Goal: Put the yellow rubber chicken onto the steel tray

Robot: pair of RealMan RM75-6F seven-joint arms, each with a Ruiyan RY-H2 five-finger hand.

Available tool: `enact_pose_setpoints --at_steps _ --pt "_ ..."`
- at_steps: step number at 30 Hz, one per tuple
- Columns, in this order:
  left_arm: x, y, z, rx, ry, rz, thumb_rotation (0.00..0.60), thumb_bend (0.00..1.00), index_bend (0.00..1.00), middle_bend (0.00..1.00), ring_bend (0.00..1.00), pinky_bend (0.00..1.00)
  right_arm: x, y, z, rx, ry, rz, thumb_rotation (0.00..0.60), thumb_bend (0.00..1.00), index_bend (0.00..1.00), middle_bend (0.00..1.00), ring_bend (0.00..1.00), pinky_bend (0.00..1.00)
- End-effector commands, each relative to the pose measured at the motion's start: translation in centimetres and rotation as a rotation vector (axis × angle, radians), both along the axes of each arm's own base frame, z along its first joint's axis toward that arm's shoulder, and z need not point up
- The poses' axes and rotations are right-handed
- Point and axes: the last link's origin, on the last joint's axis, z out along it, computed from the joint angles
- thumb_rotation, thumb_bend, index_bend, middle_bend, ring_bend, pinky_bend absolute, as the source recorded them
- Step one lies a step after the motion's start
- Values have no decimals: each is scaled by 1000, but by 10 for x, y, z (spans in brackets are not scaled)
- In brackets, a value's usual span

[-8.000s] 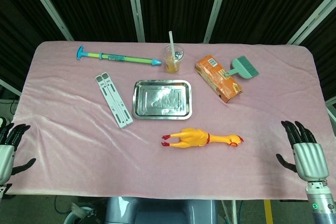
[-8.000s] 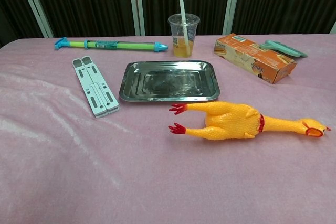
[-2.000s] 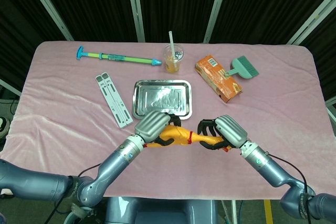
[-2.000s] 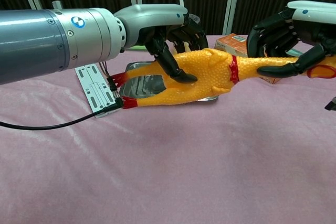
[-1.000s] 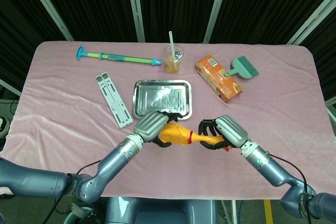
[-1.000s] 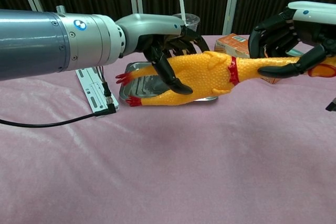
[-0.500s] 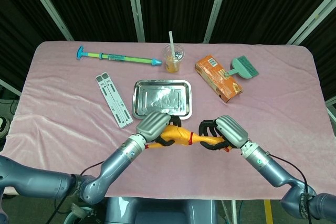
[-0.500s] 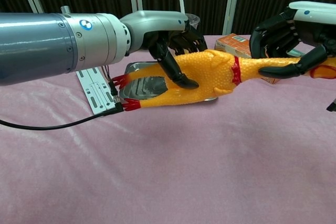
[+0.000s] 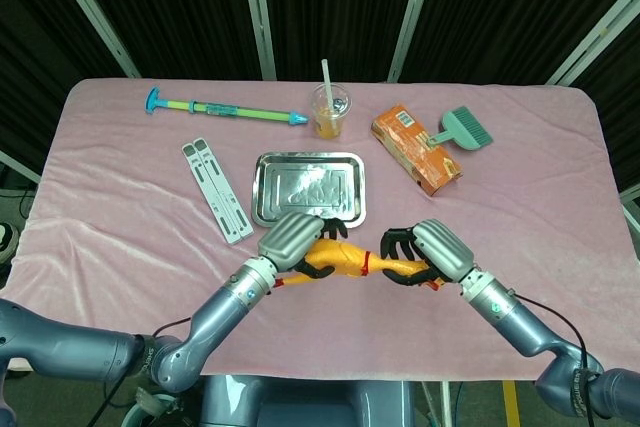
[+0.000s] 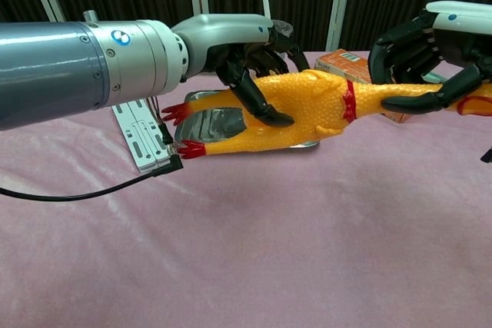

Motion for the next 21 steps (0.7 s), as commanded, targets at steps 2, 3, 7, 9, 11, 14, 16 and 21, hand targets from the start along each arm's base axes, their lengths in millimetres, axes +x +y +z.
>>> enact_pose_setpoints --at_steps 2,3,7,9,11,14,16,21 --pt "-1 1 4 -21 -1 12 600 0 0 43 10 163 -1 0 0 -1 2 -1 600 549 899 734 730 798" --pt "-2 2 5 -17 -1 13 599 0 0 11 0 131 -1 0 1 -1 2 -2 600 549 899 734 730 798" --pt "-3 4 8 -6 -10 17 598 0 0 0 0 79 -3 0 1 -2 3 -6 600 550 899 734 730 798" --pt "-4 4 9 3 -7 12 597 0 0 0 0 78 -4 0 1 -2 5 -8 600 551 899 734 730 798" --pt "-5 5 12 19 -16 9 597 0 0 0 0 78 -5 0 1 -2 7 -10 600 551 899 734 730 798" --pt "-8 4 19 53 -22 -4 597 0 0 0 0 78 -8 -2 2 -6 8 -21 600 550 899 734 730 798" --pt "-13 2 27 84 -17 -16 597 0 0 0 0 77 -11 -4 3 -9 7 -37 600 550 899 734 730 798" --pt "-30 -3 54 173 -17 -28 598 0 0 0 0 78 -23 -16 3 -12 -6 -102 600 551 899 733 730 798"
